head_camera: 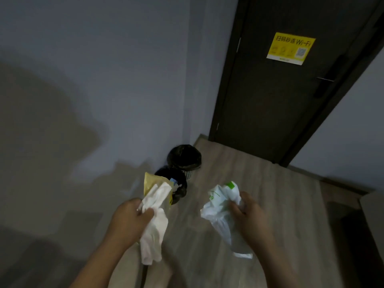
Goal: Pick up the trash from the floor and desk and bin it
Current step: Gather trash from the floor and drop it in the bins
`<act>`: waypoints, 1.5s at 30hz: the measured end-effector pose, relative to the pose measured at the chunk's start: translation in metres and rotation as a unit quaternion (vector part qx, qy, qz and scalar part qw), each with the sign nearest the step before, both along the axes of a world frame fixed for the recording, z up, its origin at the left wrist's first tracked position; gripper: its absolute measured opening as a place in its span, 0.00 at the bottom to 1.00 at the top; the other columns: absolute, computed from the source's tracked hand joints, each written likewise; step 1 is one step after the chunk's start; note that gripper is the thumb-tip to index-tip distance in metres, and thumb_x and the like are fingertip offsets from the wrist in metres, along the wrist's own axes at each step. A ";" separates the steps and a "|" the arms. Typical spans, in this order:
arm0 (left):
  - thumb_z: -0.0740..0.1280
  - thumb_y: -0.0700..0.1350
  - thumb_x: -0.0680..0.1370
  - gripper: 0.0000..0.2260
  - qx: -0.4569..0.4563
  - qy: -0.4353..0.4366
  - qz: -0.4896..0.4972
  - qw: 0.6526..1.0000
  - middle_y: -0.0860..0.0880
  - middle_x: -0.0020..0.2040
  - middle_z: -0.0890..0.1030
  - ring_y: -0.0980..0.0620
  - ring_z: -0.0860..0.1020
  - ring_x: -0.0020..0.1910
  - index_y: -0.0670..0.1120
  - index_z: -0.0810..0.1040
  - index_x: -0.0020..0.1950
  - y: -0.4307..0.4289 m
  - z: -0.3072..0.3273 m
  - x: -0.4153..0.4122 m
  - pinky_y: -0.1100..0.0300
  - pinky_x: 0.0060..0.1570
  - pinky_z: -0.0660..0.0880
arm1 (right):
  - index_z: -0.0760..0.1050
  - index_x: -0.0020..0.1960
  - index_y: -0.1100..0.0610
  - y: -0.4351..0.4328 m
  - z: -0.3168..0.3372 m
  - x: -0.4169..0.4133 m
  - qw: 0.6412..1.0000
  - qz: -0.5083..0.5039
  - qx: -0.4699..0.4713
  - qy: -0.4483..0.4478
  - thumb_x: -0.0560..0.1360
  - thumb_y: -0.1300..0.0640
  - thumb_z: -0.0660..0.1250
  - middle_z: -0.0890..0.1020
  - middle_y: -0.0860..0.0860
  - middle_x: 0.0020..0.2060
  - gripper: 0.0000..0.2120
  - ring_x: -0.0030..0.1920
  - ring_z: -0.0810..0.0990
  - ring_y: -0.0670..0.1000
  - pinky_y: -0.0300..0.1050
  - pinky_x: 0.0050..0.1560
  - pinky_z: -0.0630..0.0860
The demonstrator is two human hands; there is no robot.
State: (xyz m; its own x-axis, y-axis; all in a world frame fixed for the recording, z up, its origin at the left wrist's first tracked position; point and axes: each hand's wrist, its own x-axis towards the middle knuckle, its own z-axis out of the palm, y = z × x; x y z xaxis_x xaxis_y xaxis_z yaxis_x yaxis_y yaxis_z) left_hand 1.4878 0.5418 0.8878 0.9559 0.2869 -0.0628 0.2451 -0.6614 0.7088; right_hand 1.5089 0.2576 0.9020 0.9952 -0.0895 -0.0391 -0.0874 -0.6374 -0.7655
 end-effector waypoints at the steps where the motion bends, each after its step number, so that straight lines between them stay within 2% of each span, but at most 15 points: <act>1: 0.71 0.43 0.72 0.16 0.007 0.001 0.001 1.000 0.48 0.26 0.73 0.52 0.71 0.27 0.43 0.69 0.29 0.002 -0.002 0.014 0.58 0.29 0.65 | 0.74 0.51 0.49 0.000 -0.003 0.016 1.000 -0.001 -0.006 0.000 0.78 0.51 0.63 0.81 0.47 0.36 0.04 0.36 0.79 0.42 0.37 0.34 0.74; 2: 0.71 0.43 0.72 0.17 0.012 0.003 0.003 1.000 0.50 0.26 0.71 0.53 0.70 0.27 0.45 0.67 0.28 0.004 -0.005 0.029 0.59 0.29 0.64 | 0.74 0.51 0.49 0.000 -0.006 0.032 1.000 0.001 -0.013 0.001 0.78 0.50 0.63 0.80 0.46 0.36 0.04 0.35 0.79 0.42 0.32 0.31 0.71; 4: 0.71 0.44 0.73 0.17 0.009 0.017 0.007 1.000 0.50 0.26 0.72 0.53 0.71 0.27 0.46 0.67 0.28 0.007 -0.011 0.059 0.59 0.29 0.65 | 0.74 0.51 0.49 0.003 -0.012 0.067 1.000 0.012 -0.020 0.012 0.78 0.50 0.63 0.80 0.46 0.36 0.05 0.35 0.78 0.41 0.32 0.31 0.70; 7: 0.70 0.45 0.73 0.15 -0.017 0.037 0.014 0.999 0.49 0.28 0.74 0.49 0.74 0.29 0.46 0.69 0.30 0.005 -0.021 0.104 0.56 0.33 0.69 | 0.74 0.53 0.50 0.007 -0.022 0.123 0.999 0.035 -0.001 0.024 0.78 0.50 0.62 0.81 0.48 0.38 0.06 0.38 0.80 0.44 0.44 0.38 0.77; 10: 0.70 0.45 0.74 0.18 0.001 0.043 0.024 0.999 0.50 0.27 0.69 0.51 0.70 0.28 0.48 0.65 0.29 -0.001 -0.028 0.150 0.57 0.32 0.65 | 0.74 0.53 0.50 0.005 -0.028 0.180 0.998 0.055 0.001 0.030 0.78 0.50 0.62 0.81 0.48 0.39 0.06 0.39 0.80 0.45 0.48 0.42 0.78; 14: 0.70 0.46 0.74 0.17 0.010 0.061 0.050 0.997 0.49 0.28 0.68 0.52 0.69 0.28 0.46 0.65 0.30 -0.012 -0.032 0.210 0.57 0.31 0.65 | 0.71 0.59 0.49 -0.009 -0.034 0.255 0.995 0.082 0.000 0.061 0.78 0.48 0.62 0.80 0.46 0.45 0.11 0.43 0.79 0.44 0.41 0.41 0.75; 19: 0.70 0.44 0.74 0.21 0.037 0.055 0.064 0.996 0.50 0.27 0.63 0.55 0.64 0.26 0.46 0.60 0.29 -0.025 -0.042 0.268 0.61 0.28 0.59 | 0.69 0.63 0.49 -0.018 -0.042 0.334 0.990 0.105 -0.006 0.090 0.79 0.49 0.62 0.78 0.44 0.46 0.13 0.43 0.78 0.42 0.33 0.37 0.70; 22: 0.70 0.43 0.74 0.20 0.032 0.065 0.070 0.995 0.50 0.27 0.63 0.55 0.63 0.26 0.46 0.60 0.30 -0.025 -0.048 0.293 0.61 0.28 0.58 | 0.70 0.62 0.49 -0.016 -0.047 0.364 0.989 0.116 -0.006 0.088 0.79 0.50 0.62 0.79 0.46 0.48 0.12 0.42 0.77 0.40 0.29 0.36 0.68; 27: 0.70 0.43 0.74 0.20 0.039 0.086 0.071 0.993 0.51 0.27 0.64 0.56 0.64 0.26 0.46 0.61 0.30 -0.015 -0.065 0.332 0.65 0.27 0.58 | 0.73 0.56 0.50 -0.007 -0.063 0.405 0.987 0.117 -0.014 0.109 0.79 0.53 0.62 0.78 0.43 0.39 0.06 0.38 0.77 0.41 0.29 0.31 0.67; 32: 0.69 0.43 0.74 0.19 0.037 0.121 0.071 0.989 0.51 0.27 0.65 0.57 0.66 0.27 0.47 0.62 0.29 0.006 -0.089 0.375 0.63 0.27 0.60 | 0.74 0.55 0.52 0.011 -0.081 0.443 0.984 0.121 -0.024 0.131 0.79 0.53 0.62 0.81 0.48 0.41 0.06 0.40 0.79 0.46 0.40 0.40 0.76; 34: 0.69 0.43 0.74 0.18 0.030 0.134 0.062 0.989 0.50 0.28 0.67 0.57 0.67 0.28 0.47 0.62 0.30 0.018 -0.100 0.394 0.62 0.28 0.60 | 0.74 0.55 0.50 0.022 -0.088 0.457 0.981 0.125 -0.037 0.144 0.79 0.52 0.62 0.80 0.45 0.40 0.06 0.40 0.79 0.44 0.37 0.39 0.76; 37: 0.69 0.41 0.74 0.21 0.003 0.132 0.032 0.991 0.50 0.28 0.62 0.56 0.64 0.27 0.46 0.59 0.29 0.035 -0.119 0.422 0.59 0.29 0.58 | 0.74 0.52 0.50 0.038 -0.102 0.479 0.977 0.133 -0.060 0.155 0.79 0.53 0.62 0.80 0.44 0.39 0.04 0.40 0.79 0.44 0.38 0.39 0.76; 41: 0.67 0.43 0.75 0.21 -0.004 0.137 0.011 0.991 0.51 0.27 0.58 0.55 0.61 0.26 0.47 0.57 0.29 0.053 -0.155 0.457 0.64 0.28 0.56 | 0.74 0.53 0.52 0.060 -0.124 0.509 0.974 0.137 -0.078 0.166 0.79 0.56 0.62 0.80 0.46 0.42 0.04 0.43 0.79 0.46 0.41 0.44 0.75; 43: 0.68 0.41 0.75 0.22 -0.008 0.157 0.001 0.988 0.51 0.27 0.58 0.52 0.63 0.27 0.47 0.57 0.29 0.056 -0.176 0.474 0.61 0.29 0.56 | 0.73 0.56 0.53 0.069 -0.140 0.520 0.969 0.141 -0.083 0.183 0.79 0.57 0.61 0.80 0.48 0.46 0.06 0.46 0.78 0.46 0.39 0.47 0.73; 45: 0.66 0.45 0.76 0.20 -0.009 0.193 -0.022 0.981 0.52 0.28 0.60 0.49 0.68 0.29 0.49 0.58 0.30 0.054 -0.196 0.489 0.58 0.32 0.57 | 0.72 0.56 0.53 0.071 -0.159 0.531 0.960 0.155 -0.101 0.210 0.80 0.56 0.59 0.80 0.49 0.48 0.07 0.46 0.78 0.46 0.39 0.47 0.73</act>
State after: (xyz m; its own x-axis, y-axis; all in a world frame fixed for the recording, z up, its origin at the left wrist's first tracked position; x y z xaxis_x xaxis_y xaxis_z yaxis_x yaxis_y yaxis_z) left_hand 1.9764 0.5955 0.6914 0.8710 0.2407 -0.4282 0.4693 -0.6655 0.5805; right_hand 2.0399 0.3287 0.7431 0.8755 0.1611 -0.4557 -0.1429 -0.8145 -0.5624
